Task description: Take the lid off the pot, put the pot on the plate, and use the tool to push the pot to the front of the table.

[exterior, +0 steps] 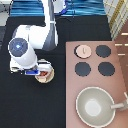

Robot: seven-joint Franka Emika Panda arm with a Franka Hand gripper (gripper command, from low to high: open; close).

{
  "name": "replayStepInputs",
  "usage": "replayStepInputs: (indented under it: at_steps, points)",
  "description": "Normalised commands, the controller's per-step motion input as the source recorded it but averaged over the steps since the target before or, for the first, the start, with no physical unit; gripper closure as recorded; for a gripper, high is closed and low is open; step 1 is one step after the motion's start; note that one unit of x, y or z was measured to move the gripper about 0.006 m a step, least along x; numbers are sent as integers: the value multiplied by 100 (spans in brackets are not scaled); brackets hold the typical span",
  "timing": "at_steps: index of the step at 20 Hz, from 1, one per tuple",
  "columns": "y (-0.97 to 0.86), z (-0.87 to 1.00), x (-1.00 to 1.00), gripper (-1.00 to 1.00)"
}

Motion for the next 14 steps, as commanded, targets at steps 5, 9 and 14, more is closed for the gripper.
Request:
replayStepInputs:
  at_steps: [5, 9, 14]
  points:
    - [-5, -9, -36, 100]
    - [2, 9, -3, -100]
    - [0, 23, -4, -100]
